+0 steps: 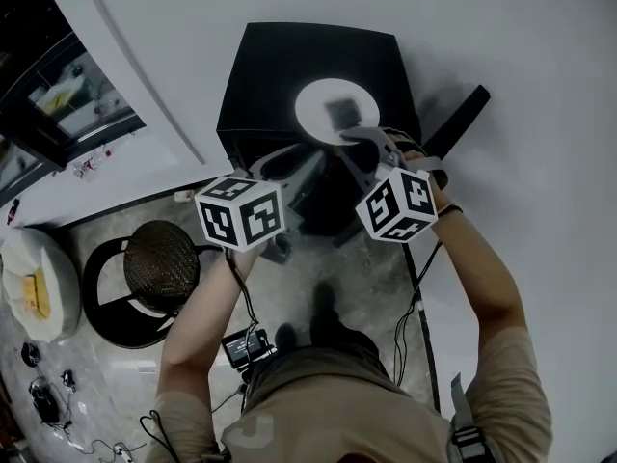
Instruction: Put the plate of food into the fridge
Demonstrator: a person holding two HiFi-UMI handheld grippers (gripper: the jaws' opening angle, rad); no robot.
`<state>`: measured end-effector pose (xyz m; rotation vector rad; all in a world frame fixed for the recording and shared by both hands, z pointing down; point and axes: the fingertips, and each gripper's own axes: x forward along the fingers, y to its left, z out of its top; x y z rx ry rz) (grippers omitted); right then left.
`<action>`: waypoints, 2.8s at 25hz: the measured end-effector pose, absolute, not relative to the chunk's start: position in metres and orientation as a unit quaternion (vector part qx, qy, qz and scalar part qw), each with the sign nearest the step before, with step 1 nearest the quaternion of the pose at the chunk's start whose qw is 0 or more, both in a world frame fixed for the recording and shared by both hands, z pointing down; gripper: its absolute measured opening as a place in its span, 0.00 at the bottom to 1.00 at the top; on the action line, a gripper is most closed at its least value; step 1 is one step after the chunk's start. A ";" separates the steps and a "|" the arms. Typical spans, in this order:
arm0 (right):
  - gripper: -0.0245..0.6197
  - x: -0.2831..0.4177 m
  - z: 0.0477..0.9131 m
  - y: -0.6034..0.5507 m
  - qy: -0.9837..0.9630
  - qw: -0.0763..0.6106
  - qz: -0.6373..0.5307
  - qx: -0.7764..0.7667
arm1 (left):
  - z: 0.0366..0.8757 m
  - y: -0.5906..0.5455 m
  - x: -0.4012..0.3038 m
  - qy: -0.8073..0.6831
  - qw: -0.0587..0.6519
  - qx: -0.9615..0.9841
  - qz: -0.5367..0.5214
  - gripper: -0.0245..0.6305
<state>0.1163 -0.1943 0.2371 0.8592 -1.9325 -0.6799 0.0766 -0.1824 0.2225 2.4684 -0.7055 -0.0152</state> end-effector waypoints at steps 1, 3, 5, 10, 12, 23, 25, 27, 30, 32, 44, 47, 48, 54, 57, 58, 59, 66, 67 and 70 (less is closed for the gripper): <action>0.12 0.116 0.237 -0.194 -0.780 0.444 -0.275 0.346 | 0.222 -0.184 0.078 -0.259 0.294 0.920 -0.011 0.24; 0.12 0.116 0.237 -0.194 -0.781 0.442 -0.277 0.344 | 0.221 -0.189 0.080 -0.254 0.314 0.915 -0.022 0.25; 0.12 0.116 0.237 -0.193 -0.783 0.439 -0.279 0.342 | 0.223 -0.194 0.081 -0.252 0.332 0.908 -0.030 0.26; 0.12 0.114 0.236 -0.184 -0.791 0.428 -0.285 0.332 | 0.230 -0.196 0.087 -0.238 0.377 0.894 -0.049 0.27; 0.12 0.111 0.234 -0.182 -0.794 0.424 -0.286 0.329 | 0.231 -0.197 0.088 -0.227 0.397 0.887 -0.062 0.27; 0.12 0.102 0.232 -0.169 -0.801 0.415 -0.295 0.316 | 0.230 -0.205 0.087 -0.171 0.478 0.846 -0.163 0.27; 0.12 0.101 0.234 -0.168 -0.796 0.422 -0.302 0.312 | 0.233 -0.206 0.087 -0.168 0.482 0.843 -0.167 0.27; 0.11 0.100 0.235 -0.167 -0.792 0.427 -0.309 0.308 | 0.234 -0.206 0.086 -0.164 0.488 0.839 -0.177 0.26; 0.11 0.098 0.236 -0.166 -0.789 0.430 -0.314 0.306 | 0.235 -0.207 0.084 -0.155 0.510 0.821 -0.203 0.24; 0.11 0.097 0.236 -0.165 -0.788 0.431 -0.316 0.306 | 0.236 -0.206 0.084 -0.152 0.524 0.810 -0.217 0.24; 0.11 0.092 0.237 -0.156 -0.792 0.426 -0.324 0.293 | 0.238 -0.213 0.081 -0.168 0.536 0.799 -0.217 0.23; 0.11 0.093 0.237 -0.156 -0.795 0.424 -0.321 0.292 | 0.239 -0.212 0.081 -0.162 0.558 0.781 -0.231 0.21; 0.11 0.092 0.237 -0.155 -0.796 0.423 -0.320 0.292 | 0.238 -0.212 0.081 -0.160 0.561 0.777 -0.236 0.21; 0.11 0.086 0.235 -0.148 -0.800 0.415 -0.324 0.288 | 0.234 -0.206 0.075 -0.149 0.580 0.759 -0.254 0.19; 0.11 0.083 0.235 -0.145 -0.801 0.416 -0.327 0.280 | 0.235 -0.203 0.071 -0.146 0.592 0.748 -0.263 0.18; 0.11 0.081 0.234 -0.144 -0.801 0.417 -0.327 0.278 | 0.235 -0.201 0.069 -0.145 0.596 0.744 -0.266 0.18; 0.11 0.079 0.234 -0.142 -0.802 0.417 -0.327 0.276 | 0.235 -0.200 0.067 -0.145 0.598 0.741 -0.268 0.18; 0.11 0.060 0.238 -0.126 -0.809 0.407 -0.327 0.269 | 0.237 -0.185 0.048 -0.135 0.609 0.731 -0.277 0.16; 0.11 0.059 0.237 -0.125 -0.811 0.406 -0.327 0.267 | 0.237 -0.184 0.048 -0.135 0.610 0.730 -0.278 0.16; 0.11 0.059 0.235 -0.126 -0.816 0.400 -0.325 0.262 | 0.234 -0.184 0.047 -0.138 0.613 0.726 -0.279 0.15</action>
